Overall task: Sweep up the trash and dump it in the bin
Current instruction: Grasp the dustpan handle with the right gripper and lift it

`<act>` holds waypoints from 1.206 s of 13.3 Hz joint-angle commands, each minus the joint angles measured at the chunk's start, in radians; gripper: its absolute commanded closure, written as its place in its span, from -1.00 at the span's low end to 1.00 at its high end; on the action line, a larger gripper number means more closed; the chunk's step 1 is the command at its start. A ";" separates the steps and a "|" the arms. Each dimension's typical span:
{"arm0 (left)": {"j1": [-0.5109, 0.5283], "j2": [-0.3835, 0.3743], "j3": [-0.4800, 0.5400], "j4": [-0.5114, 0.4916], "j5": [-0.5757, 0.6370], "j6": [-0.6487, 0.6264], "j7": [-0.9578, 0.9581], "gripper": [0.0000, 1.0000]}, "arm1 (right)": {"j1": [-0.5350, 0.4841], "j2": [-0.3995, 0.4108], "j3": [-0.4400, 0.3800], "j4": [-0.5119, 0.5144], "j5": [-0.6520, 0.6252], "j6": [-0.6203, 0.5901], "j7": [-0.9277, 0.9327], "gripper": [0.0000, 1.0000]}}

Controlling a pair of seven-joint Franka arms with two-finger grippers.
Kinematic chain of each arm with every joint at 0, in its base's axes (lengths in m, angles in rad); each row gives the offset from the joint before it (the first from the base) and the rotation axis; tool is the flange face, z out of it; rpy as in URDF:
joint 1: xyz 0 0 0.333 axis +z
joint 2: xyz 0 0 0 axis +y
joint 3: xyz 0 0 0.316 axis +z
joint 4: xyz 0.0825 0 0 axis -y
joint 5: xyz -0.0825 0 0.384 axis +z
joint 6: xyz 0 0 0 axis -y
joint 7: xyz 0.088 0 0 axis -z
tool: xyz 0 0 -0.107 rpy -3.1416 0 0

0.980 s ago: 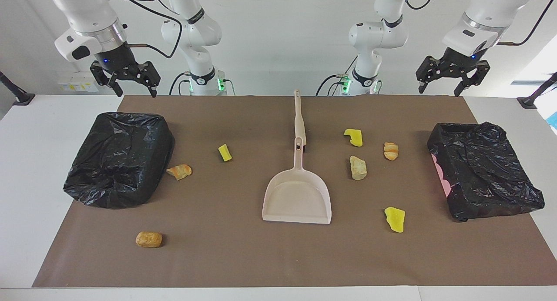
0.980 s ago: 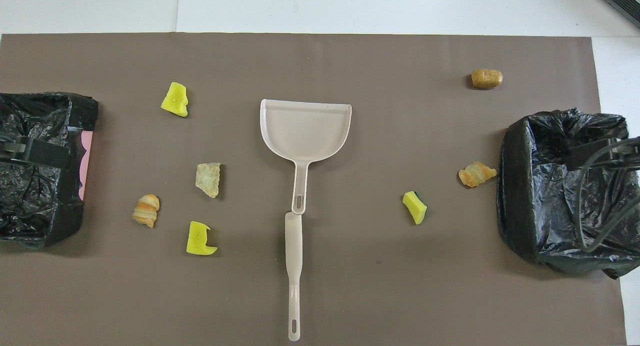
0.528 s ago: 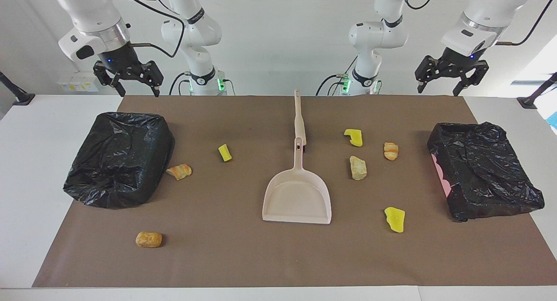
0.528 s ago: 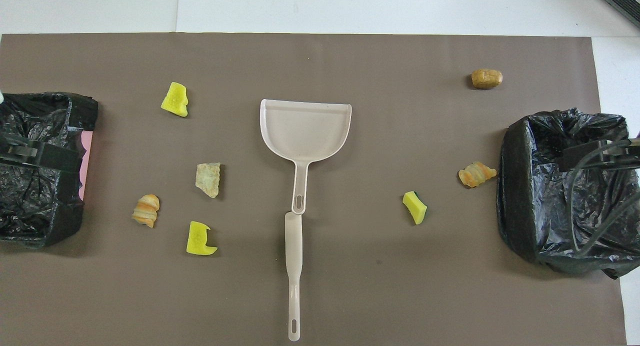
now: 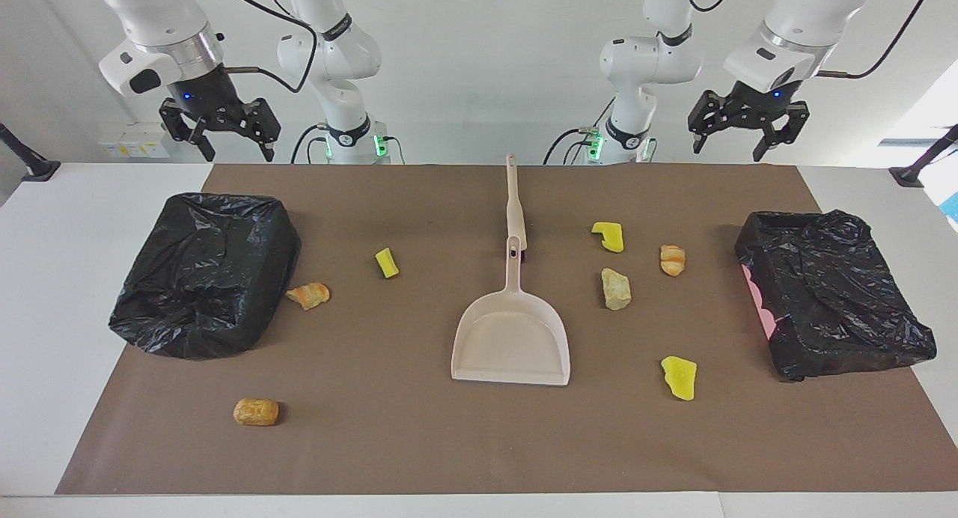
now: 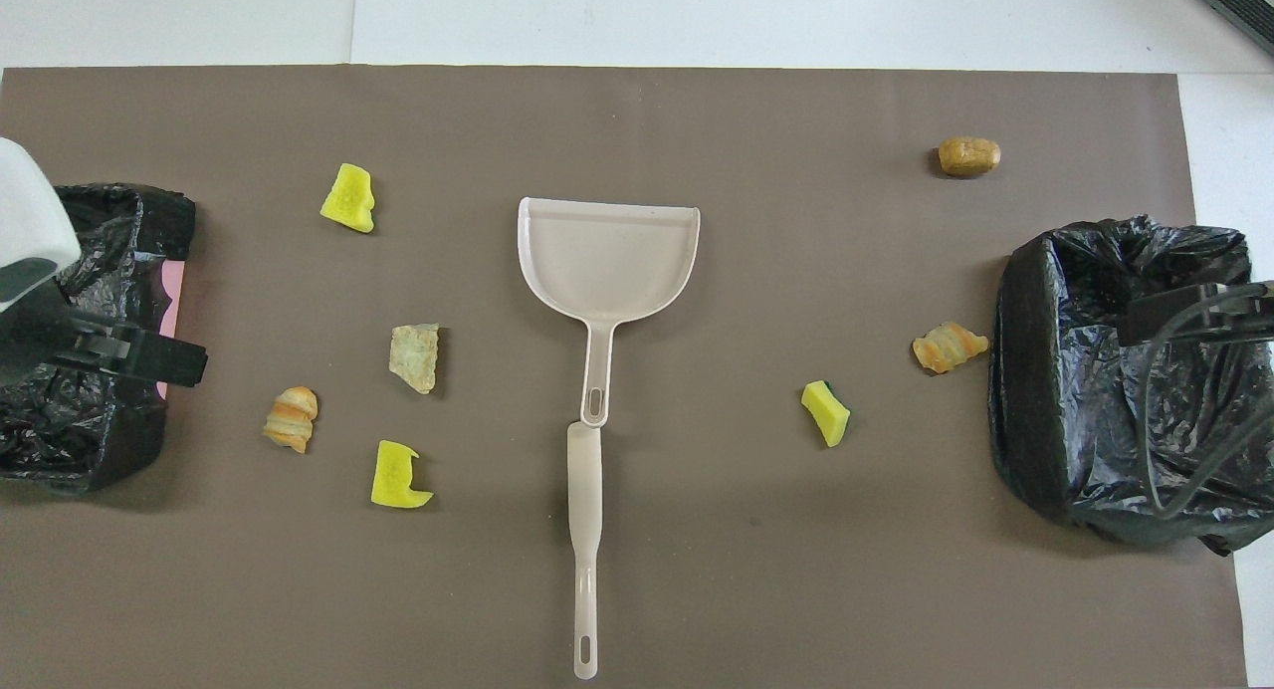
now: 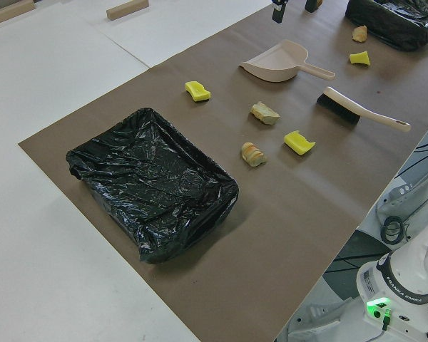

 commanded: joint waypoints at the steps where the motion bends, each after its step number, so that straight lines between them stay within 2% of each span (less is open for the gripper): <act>1: -0.077 -0.121 0.011 -0.181 -0.010 0.064 -0.037 -1.00 | 0.042 0.081 0.004 0.055 0.018 -0.022 0.019 -1.00; 5: -0.226 -0.236 0.013 -0.402 -0.042 0.141 -0.179 -1.00 | 0.160 0.203 0.013 0.087 0.029 0.020 0.135 -1.00; 7: -0.327 -0.239 0.011 -0.473 -0.048 0.193 -0.312 -1.00 | 0.194 0.236 0.019 0.086 0.070 0.057 0.159 -1.00; 10: -0.424 -0.242 0.011 -0.565 -0.120 0.285 -0.423 -1.00 | 0.344 0.325 0.021 0.087 0.077 0.180 0.385 -1.00; 12: -0.473 -0.244 0.010 -0.618 -0.136 0.340 -0.523 -1.00 | 0.381 0.370 0.022 0.081 0.095 0.263 0.504 -1.00; 14: -0.551 -0.232 0.011 -0.675 -0.144 0.417 -0.586 -1.00 | 0.466 0.417 0.021 0.081 0.086 0.319 0.585 -1.00; 16: -0.634 -0.224 0.011 -0.747 -0.145 0.506 -0.652 -1.00 | 0.492 0.456 0.022 0.080 0.083 0.390 0.652 -1.00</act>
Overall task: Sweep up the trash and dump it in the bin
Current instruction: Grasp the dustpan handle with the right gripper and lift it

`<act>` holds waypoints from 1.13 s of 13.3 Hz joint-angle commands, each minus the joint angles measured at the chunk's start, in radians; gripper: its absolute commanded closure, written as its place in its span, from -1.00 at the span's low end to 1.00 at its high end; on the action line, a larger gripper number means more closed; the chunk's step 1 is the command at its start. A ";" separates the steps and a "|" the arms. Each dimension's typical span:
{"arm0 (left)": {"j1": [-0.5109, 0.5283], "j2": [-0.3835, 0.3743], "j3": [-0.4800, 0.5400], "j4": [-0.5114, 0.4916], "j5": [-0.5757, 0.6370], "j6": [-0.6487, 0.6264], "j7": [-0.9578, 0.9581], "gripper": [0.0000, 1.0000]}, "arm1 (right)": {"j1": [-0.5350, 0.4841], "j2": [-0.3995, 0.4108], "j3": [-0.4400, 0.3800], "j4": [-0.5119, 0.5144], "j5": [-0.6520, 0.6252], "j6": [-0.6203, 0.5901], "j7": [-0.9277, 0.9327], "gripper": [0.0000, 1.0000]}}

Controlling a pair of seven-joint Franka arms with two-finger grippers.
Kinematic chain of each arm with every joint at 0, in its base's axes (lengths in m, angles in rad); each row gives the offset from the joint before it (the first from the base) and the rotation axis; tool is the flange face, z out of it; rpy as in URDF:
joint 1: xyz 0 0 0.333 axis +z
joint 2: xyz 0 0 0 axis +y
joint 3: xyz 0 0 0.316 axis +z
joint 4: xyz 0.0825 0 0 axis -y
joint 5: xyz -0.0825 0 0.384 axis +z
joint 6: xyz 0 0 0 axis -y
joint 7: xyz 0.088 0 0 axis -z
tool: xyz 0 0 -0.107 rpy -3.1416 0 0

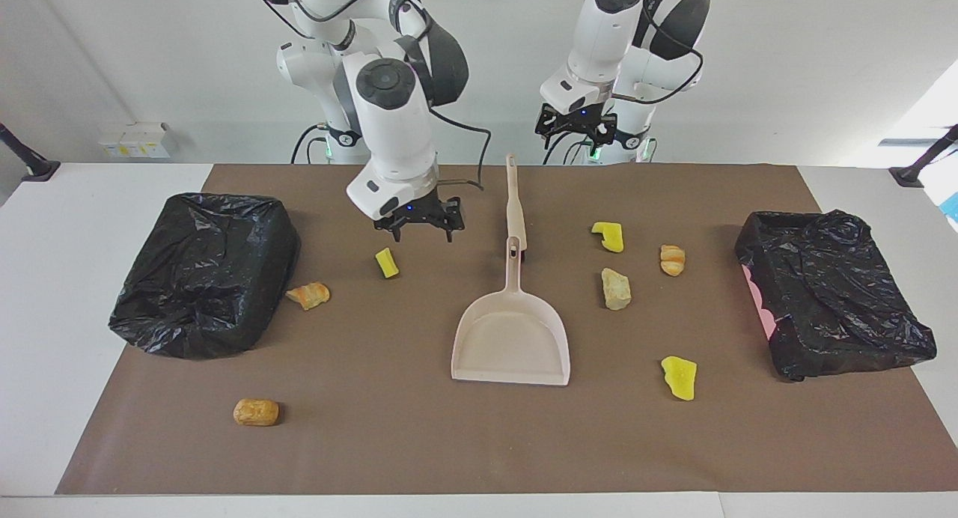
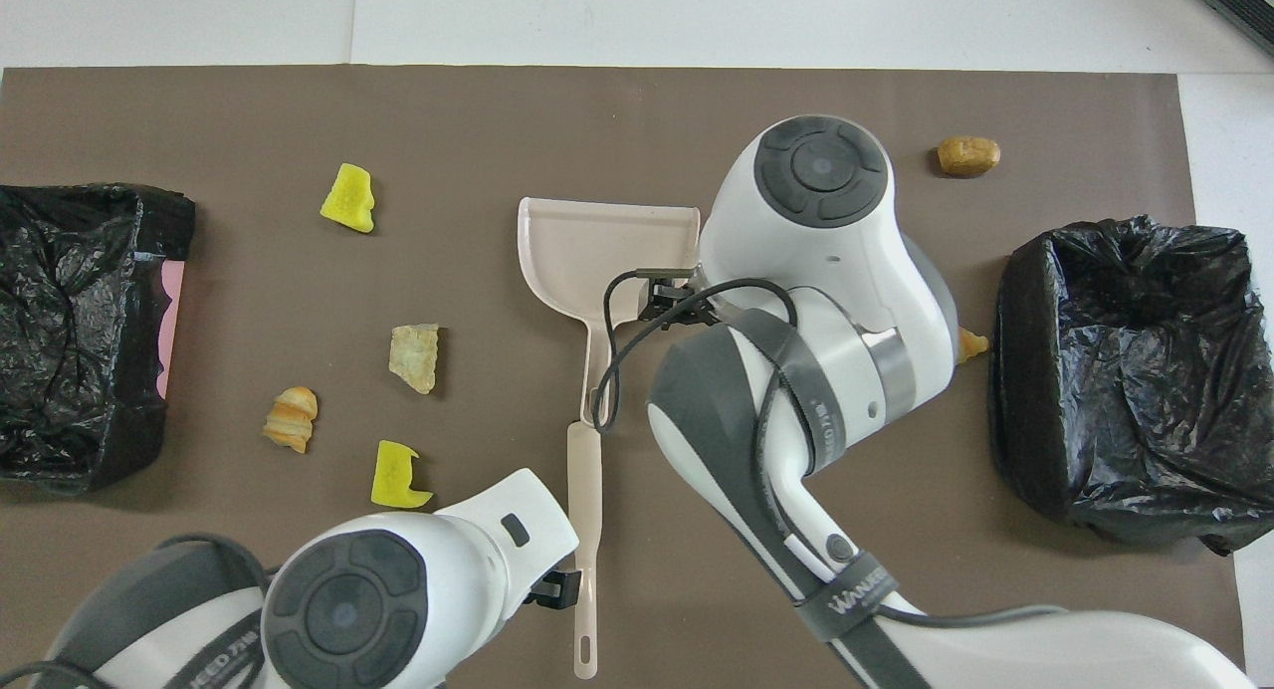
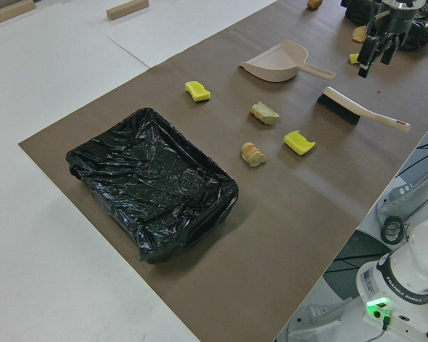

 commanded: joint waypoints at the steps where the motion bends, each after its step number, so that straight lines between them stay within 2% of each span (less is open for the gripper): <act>1: -0.122 0.023 0.019 -0.110 -0.014 0.132 -0.104 -1.00 | 0.037 0.062 -0.004 0.023 0.018 0.055 0.079 -1.00; 4: -0.211 0.079 0.019 -0.168 -0.013 0.256 -0.201 -1.00 | 0.063 0.122 -0.002 0.027 0.013 0.095 0.142 -1.00; 6: -0.221 0.125 0.018 -0.170 -0.013 0.289 -0.242 -1.00 | 0.103 0.168 -0.005 0.032 0.007 0.133 0.215 -1.00; 10: -0.219 0.129 0.019 -0.182 -0.014 0.304 -0.275 -0.92 | 0.140 0.184 -0.004 0.030 -0.028 0.152 0.265 -1.00; 11: -0.219 0.128 0.019 -0.188 -0.014 0.309 -0.275 -0.92 | 0.142 0.182 -0.004 0.029 -0.036 0.154 0.265 -0.93; 12: -0.221 0.131 0.019 -0.197 -0.014 0.322 -0.276 -0.91 | 0.145 0.181 -0.004 0.024 -0.039 0.154 0.265 -0.56; 15: -0.216 0.131 0.018 -0.210 -0.014 0.332 -0.278 -0.73 | 0.154 0.179 -0.004 0.018 -0.076 0.146 0.239 0.99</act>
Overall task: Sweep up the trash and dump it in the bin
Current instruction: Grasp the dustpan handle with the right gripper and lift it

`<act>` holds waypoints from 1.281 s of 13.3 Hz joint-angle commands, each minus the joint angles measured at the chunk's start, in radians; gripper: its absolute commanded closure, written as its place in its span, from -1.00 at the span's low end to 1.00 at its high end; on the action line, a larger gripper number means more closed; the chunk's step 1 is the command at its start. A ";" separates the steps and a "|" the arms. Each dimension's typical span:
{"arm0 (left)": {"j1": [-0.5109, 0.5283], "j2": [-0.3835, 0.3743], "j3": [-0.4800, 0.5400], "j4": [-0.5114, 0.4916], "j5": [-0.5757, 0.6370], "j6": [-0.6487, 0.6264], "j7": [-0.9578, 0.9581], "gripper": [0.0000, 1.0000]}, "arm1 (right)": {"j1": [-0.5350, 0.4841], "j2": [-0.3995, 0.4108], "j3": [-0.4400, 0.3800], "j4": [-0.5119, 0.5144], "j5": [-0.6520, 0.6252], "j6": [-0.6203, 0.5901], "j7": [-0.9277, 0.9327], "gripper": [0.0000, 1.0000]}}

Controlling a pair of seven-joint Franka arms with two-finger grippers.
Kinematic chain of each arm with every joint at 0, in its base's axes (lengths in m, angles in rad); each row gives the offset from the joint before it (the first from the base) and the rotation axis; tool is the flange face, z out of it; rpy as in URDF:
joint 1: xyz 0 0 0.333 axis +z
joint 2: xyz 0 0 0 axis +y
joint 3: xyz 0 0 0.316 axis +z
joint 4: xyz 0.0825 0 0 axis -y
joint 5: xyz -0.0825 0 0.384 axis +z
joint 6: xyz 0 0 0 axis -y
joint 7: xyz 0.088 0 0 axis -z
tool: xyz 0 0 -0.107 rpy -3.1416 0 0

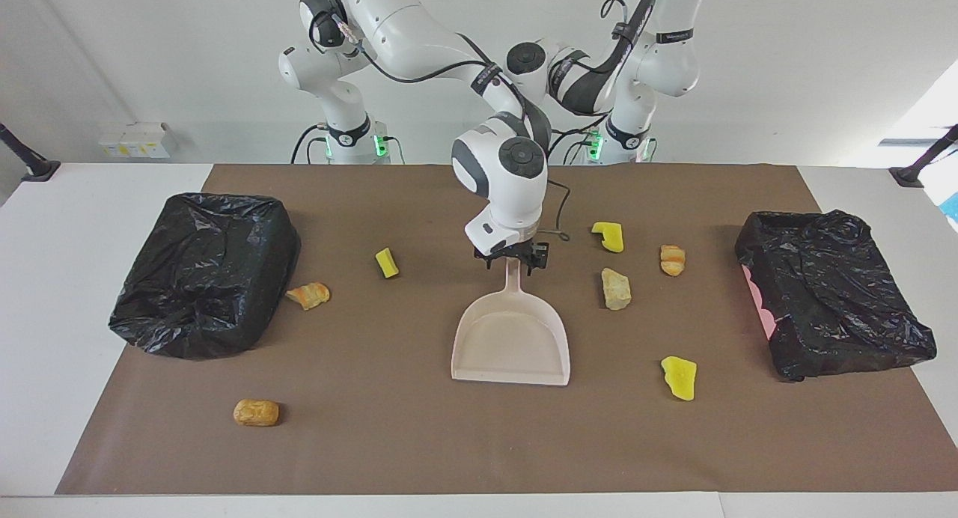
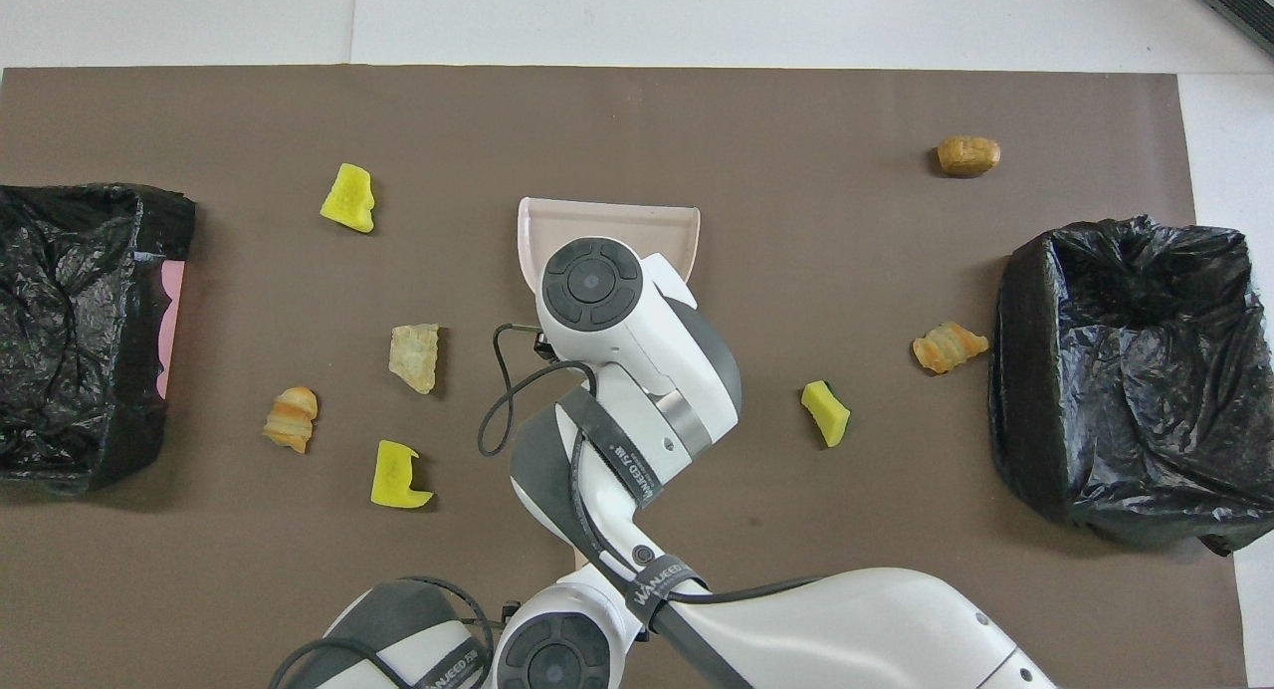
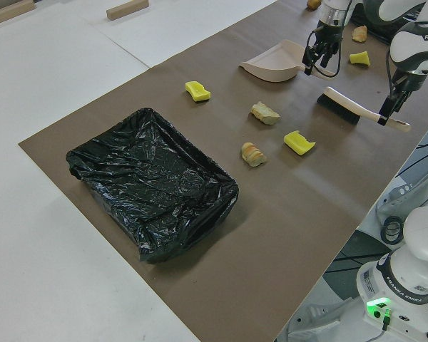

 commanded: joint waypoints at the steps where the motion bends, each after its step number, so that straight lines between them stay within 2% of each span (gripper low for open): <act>1: -0.015 -0.016 0.012 -0.038 -0.012 0.030 -0.014 -0.72 | 0.005 -0.002 -0.002 0.003 -0.026 -0.003 -0.006 1.00; 3: -0.012 -0.015 0.012 -0.038 -0.018 0.034 -0.012 -0.58 | -0.007 -0.013 -0.002 0.006 -0.025 -0.017 -0.027 1.00; 4: -0.009 -0.013 0.012 -0.038 -0.020 0.035 -0.012 -0.39 | -0.014 -0.034 -0.003 0.006 -0.022 -0.029 -0.060 1.00; 6: -0.009 -0.015 0.012 -0.038 -0.021 0.030 -0.010 -0.17 | -0.040 -0.081 -0.003 0.004 -0.020 -0.043 -0.098 1.00; 8: -0.009 -0.018 0.012 -0.043 -0.032 0.027 -0.010 0.10 | -0.081 -0.118 -0.003 0.004 -0.011 -0.066 -0.211 1.00; 10: -0.009 -0.016 0.012 -0.043 -0.032 0.027 -0.009 0.43 | -0.129 -0.167 -0.003 0.003 -0.007 -0.116 -0.340 1.00; 11: -0.009 -0.015 0.012 -0.038 -0.032 0.023 0.000 0.88 | -0.156 -0.187 -0.002 0.001 -0.005 -0.138 -0.401 1.00; 12: -0.007 -0.009 0.012 -0.026 -0.032 0.014 0.009 1.00 | -0.175 -0.203 -0.003 -0.001 -0.005 -0.158 -0.473 1.00; 14: -0.003 0.011 0.017 0.014 -0.032 -0.012 0.006 1.00 | -0.213 -0.230 -0.003 -0.002 -0.005 -0.202 -0.636 1.00; 17: 0.069 -0.004 0.023 0.096 -0.018 -0.182 0.008 1.00 | -0.241 -0.247 -0.002 -0.004 -0.003 -0.228 -0.800 1.00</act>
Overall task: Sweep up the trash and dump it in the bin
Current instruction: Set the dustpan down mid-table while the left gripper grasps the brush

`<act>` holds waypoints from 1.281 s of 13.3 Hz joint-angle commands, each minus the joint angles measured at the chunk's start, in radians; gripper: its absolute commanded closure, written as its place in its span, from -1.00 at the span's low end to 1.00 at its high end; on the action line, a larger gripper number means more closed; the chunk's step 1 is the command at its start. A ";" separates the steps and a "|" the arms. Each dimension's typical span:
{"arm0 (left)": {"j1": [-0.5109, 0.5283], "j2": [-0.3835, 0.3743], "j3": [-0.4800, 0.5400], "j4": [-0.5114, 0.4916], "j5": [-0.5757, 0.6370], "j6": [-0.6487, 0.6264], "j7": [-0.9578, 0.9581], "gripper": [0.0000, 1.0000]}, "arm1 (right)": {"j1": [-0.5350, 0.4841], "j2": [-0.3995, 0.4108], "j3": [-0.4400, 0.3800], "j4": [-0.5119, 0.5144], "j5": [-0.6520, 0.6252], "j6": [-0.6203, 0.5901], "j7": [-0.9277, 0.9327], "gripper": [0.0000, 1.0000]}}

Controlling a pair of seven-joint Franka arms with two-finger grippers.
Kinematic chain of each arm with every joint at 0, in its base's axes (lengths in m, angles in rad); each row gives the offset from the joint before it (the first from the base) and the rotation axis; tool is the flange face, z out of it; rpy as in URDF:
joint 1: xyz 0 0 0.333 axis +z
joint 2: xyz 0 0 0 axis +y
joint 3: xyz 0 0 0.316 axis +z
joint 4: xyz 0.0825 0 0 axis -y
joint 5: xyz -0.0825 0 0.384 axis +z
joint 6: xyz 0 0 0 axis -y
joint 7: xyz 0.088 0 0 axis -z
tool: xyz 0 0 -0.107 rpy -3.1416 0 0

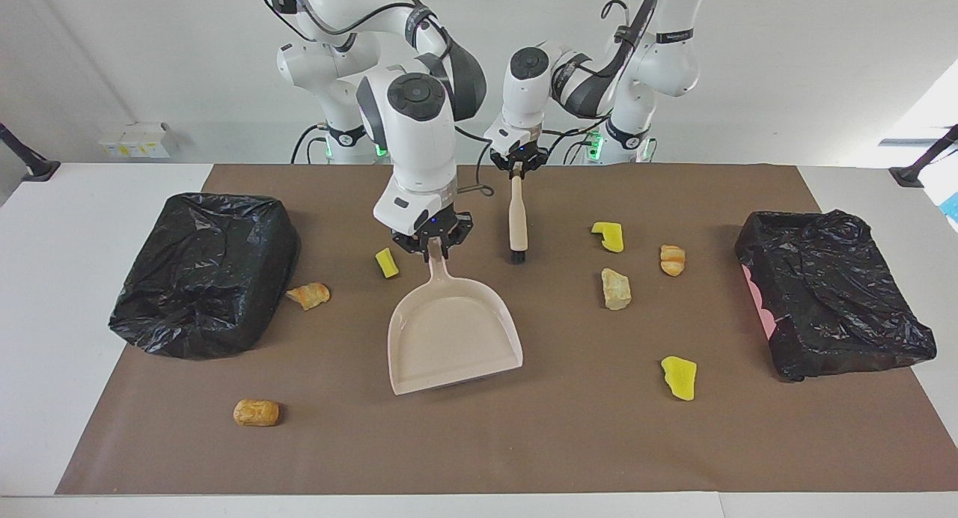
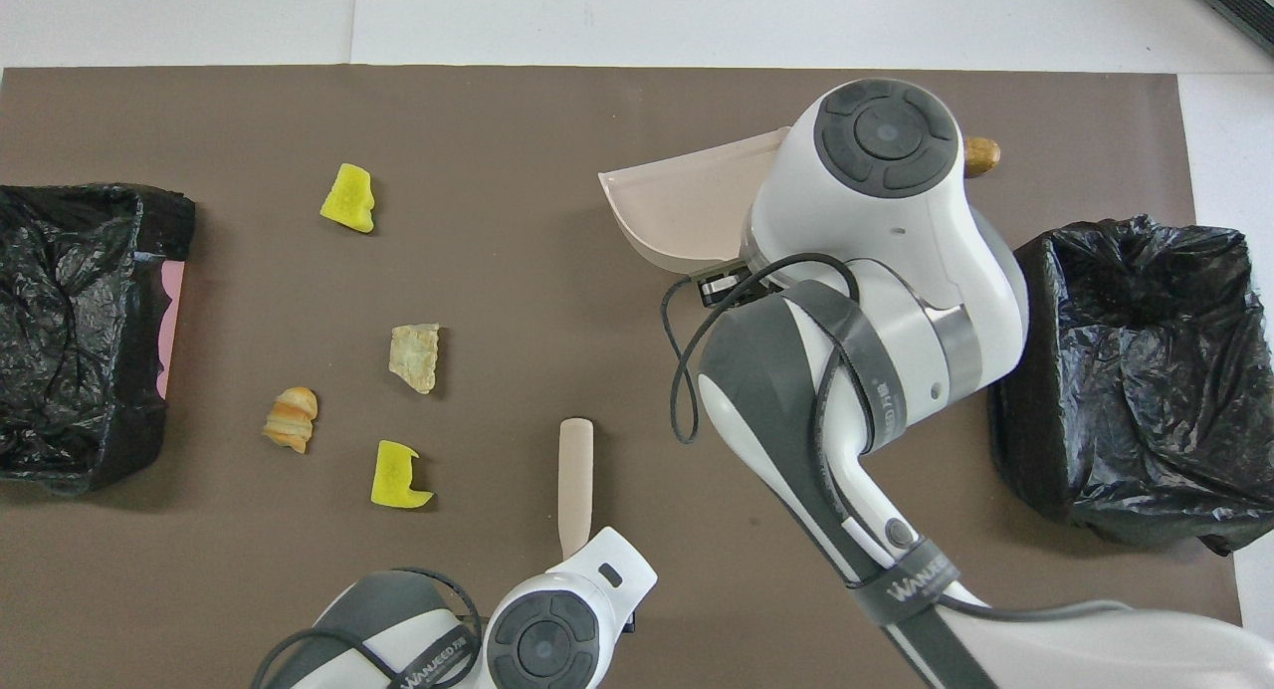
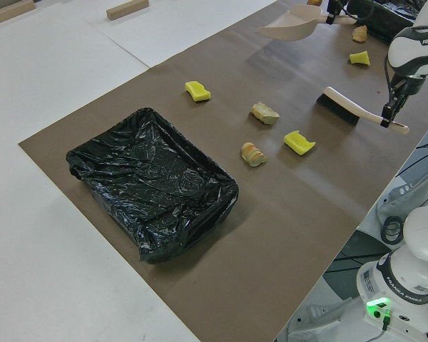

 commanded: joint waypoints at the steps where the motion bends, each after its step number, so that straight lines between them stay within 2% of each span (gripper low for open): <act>1: 0.079 -0.017 0.007 0.095 -0.001 -0.157 0.012 1.00 | -0.013 -0.025 0.010 -0.024 0.006 -0.023 -0.172 1.00; 4: 0.220 -0.118 0.005 0.109 0.031 -0.284 0.012 1.00 | -0.018 -0.053 0.012 -0.063 0.006 -0.054 -0.288 1.00; 6: 0.288 -0.134 0.005 0.106 0.086 -0.341 -0.002 1.00 | -0.019 -0.082 0.010 -0.120 0.006 -0.042 -0.439 1.00; 10: 0.510 -0.140 0.004 0.066 0.094 -0.320 -0.014 1.00 | -0.015 -0.189 0.010 -0.333 -0.014 0.062 -0.794 1.00; 12: 0.565 -0.155 0.004 0.038 0.152 -0.324 -0.016 1.00 | 0.011 -0.195 0.010 -0.372 -0.026 0.075 -0.975 1.00; 14: 0.648 -0.177 0.002 0.000 0.156 -0.322 -0.016 1.00 | 0.067 -0.197 0.012 -0.413 -0.095 0.095 -1.018 1.00; 17: 0.719 -0.184 0.002 -0.068 0.156 -0.282 -0.049 1.00 | 0.087 -0.234 0.012 -0.499 -0.095 0.165 -1.047 1.00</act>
